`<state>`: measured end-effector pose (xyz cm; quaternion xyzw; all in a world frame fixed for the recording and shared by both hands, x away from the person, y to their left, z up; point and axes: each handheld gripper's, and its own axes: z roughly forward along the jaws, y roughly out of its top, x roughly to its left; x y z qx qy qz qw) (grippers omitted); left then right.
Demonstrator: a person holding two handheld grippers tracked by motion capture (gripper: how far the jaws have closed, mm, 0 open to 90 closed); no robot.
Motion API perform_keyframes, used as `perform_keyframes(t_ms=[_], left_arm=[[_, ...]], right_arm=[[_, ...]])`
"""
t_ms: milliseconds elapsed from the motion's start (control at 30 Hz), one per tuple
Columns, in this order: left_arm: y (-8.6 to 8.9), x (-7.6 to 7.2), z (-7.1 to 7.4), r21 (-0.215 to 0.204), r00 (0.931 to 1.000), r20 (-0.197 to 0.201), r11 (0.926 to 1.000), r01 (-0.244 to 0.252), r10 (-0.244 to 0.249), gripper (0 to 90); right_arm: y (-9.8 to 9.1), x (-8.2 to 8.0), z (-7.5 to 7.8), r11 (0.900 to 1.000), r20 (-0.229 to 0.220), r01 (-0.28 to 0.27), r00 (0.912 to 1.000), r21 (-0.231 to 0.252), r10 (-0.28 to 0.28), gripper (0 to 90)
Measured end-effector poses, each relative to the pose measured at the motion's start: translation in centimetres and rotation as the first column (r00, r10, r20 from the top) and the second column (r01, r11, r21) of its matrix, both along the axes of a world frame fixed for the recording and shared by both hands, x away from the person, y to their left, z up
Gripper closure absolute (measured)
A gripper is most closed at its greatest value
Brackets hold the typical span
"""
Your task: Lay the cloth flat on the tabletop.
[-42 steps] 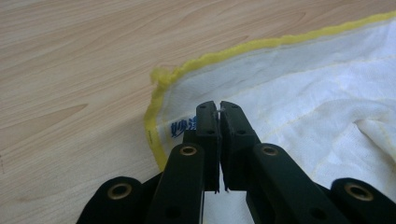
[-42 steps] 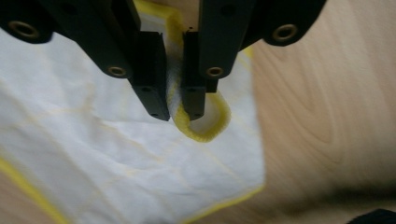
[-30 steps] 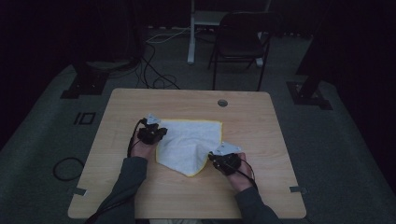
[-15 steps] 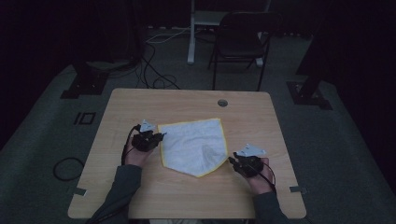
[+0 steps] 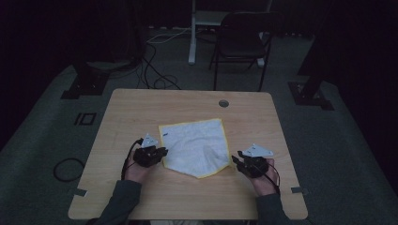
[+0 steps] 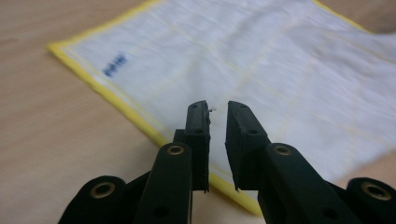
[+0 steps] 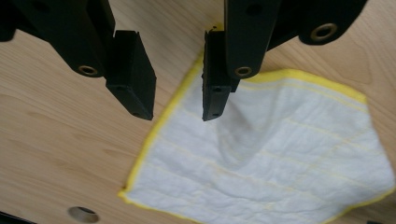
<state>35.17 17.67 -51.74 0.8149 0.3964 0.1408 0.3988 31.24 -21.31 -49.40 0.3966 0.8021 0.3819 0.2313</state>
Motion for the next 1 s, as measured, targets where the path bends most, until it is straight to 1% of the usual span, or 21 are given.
perform_keyframes(t_ms=[33,67,167,200,233,267,300,333,367,433,500,533,567,600,700,733,800,900,933,967,1000], left_arm=[[0.0,0.0,0.0,0.000,1.0000,0.000,1.0000,0.000,0.000,79.3],[-0.3,-0.7,-0.2,0.000,0.9998,0.002,0.9998,0.019,-0.019,78.7],[-0.8,-1.6,-0.5,-0.008,0.9972,0.006,0.9972,0.074,-0.074,76.0],[-0.8,-1.6,-0.5,-0.008,0.9972,0.006,0.9972,0.074,-0.074,75.1],[-1.0,-1.8,-0.6,-0.009,0.9958,0.002,0.9957,0.092,-0.092,74.1],[-1.4,-2.2,-1.1,0.004,0.9921,-0.011,0.9921,0.125,-0.125,72.8],[-1.4,-2.2,-1.1,0.004,0.9921,-0.011,0.9921,0.125,-0.125,71.9],[-1.8,-2.5,-1.5,0.010,0.9893,-0.018,0.9894,0.145,-0.145,70.4],[-1.9,-2.7,-1.7,0.015,0.9882,-0.020,0.9882,0.152,-0.152,69.3],[-2.1,-2.8,-1.8,0.016,0.9878,-0.017,0.9878,0.155,-0.154,65.4],[-2.4,-3.2,-1.9,0.026,0.9846,-0.015,0.9844,0.174,-0.174,62.4],[-2.5,-3.3,-1.9,0.033,0.9829,-0.009,0.9824,0.184,-0.184,61.6],[-2.5,-3.3,-1.9,0.033,0.9829,-0.009,0.9824,0.184,-0.184,60.9],[-2.6,-3.5,-1.9,0.036,0.9804,-0.001,0.9797,0.197,-0.197,59.8],[-2.9,-3.7,-2.2,0.063,0.9763,0.007,0.9745,0.215,-0.216,57.9],[-3.0,-3.7,-2.4,0.082,0.9750,0.015,0.9721,0.220,-0.222,57.8],[-3.2,-3.6,-2.4,0.097,0.9755,0.023,0.9716,0.216,-0.219,58.9],[-3.4,-3.5,-2.3,0.130,0.9779,0.028,0.9708,0.202,-0.207,65.7],[-3.4,-3.4,-2.2,0.133,0.9793,0.022,0.9713,0.197,-0.201,68.6],[-3.4,-3.3,-2.1,0.132,0.9819,0.016,0.9738,0.185,-0.189,71.1],[-3.3,-3.3,-2.1,0.135,0.9828,0.015,0.9743,0.180,-0.184,75.8]], right_arm=[[0.0,0.0,0.0,1.0000,0.000,0.000,1.0000,0.000,0.000,64.9],[0.6,0.0,-0.2,0.9999,-0.004,-0.014,0.9999,0.001,0.014,64.8],[1.3,0.2,-0.4,0.9998,-0.001,-0.021,0.9998,0.002,0.021,64.2],[1.3,0.2,-0.4,0.9998,-0.001,-0.021,0.9998,0.002,0.021,64.2],[1.4,0.4,-0.5,0.9998,0.001,-0.020,0.9998,0.005,0.020,64.1],[1.6,0.8,-0.5,0.9998,-0.001,-0.010,0.9999,0.014,0.010,64.3],[1.6,0.8,-0.5,0.9998,-0.001,-0.010,0.9999,0.014,0.010,64.3],[2.0,1.3,-0.7,0.9997,-0.007,-0.012,0.9999,0.023,0.012,64.6],[2.1,1.5,-0.8,0.9996,-0.009,-0.015,0.9998,0.023,0.016,64.7],[2.5,1.8,-1.2,0.9997,-0.017,-0.019,0.9997,0.017,0.020,65.0],[2.7,2.2,-1.6,0.9998,-0.024,-0.020,0.9995,0.006,0.020,65.1],[2.8,2.4,-1.8,0.9998,-0.028,-0.019,0.9994,0.003,0.019,65.1],[2.8,2.6,-1.9,0.9999,-0.035,-0.013,0.9993,0.005,0.013,65.1],[2.7,2.8,-2.1,0.9999,-0.042,-0.007,0.9991,0.012,0.007,65.3],[2.7,3.0,-2.4,0.9999,-0.052,-0.003,0.9987,0.011,0.003,65.5],[2.6,3.1,-2.6,1.0000,-0.058,-0.003,0.9983,0.009,0.004,65.5],[2.6,3.1,-3.0,1.0000,-0.070,-0.003,0.9976,-0.002,0.003,66.0],[2.5,3.2,-3.6,0.9999,-0.089,0.007,0.9960,-0.011,-0.008,66.0],[2.5,3.2,-3.7,0.9999,-0.093,0.009,0.9956,-0.011,-0.010,66.0],[2.5,3.2,-3.8,0.9999,-0.095,0.008,0.9955,-0.015,-0.009,66.0],[2.5,3.2,-3.8,0.9998,-0.097,0.007,0.9952,-0.018,-0.009,65.9]])
